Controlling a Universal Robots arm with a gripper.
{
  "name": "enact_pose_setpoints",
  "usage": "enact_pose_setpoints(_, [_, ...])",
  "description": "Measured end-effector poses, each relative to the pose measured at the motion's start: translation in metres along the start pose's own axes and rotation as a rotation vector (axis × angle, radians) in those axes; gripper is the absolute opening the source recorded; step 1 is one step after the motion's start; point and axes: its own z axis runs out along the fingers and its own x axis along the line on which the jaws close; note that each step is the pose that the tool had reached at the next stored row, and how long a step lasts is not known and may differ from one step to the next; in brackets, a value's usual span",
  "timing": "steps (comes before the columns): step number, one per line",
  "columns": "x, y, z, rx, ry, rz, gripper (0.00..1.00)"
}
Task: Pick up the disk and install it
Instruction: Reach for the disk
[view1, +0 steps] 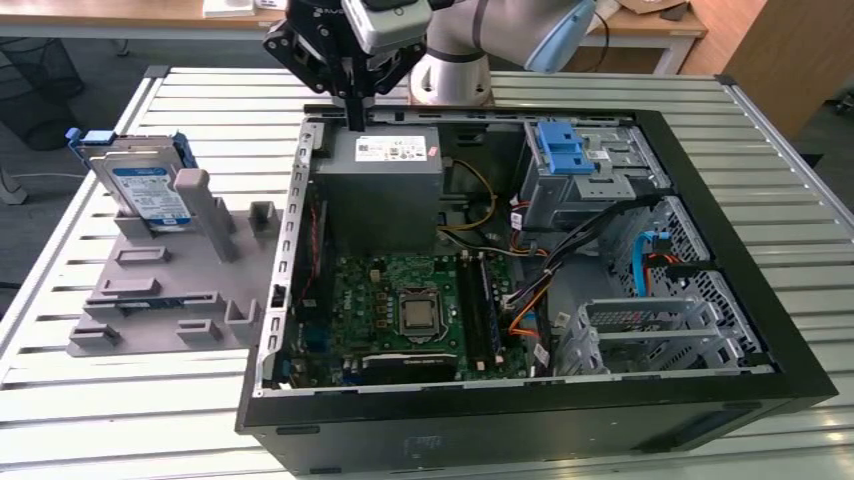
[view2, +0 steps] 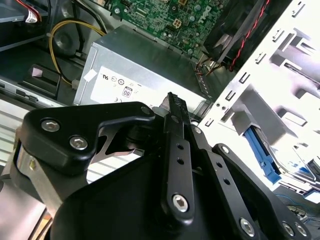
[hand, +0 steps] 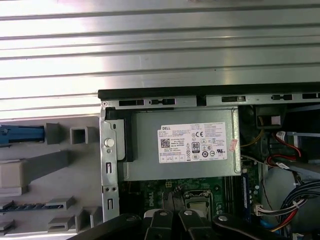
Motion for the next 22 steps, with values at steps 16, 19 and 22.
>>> enact_pose_setpoints(16, [0.0115,0.0011,0.0000,0.0000,0.0000,0.000,0.11])
enact_pose_setpoints(19, [0.0126,0.0012,0.0001,0.0000,0.0000,0.000,0.11])
enact_pose_setpoints(22, [0.0128,0.0012,0.0001,0.0000,0.0000,0.000,0.11])
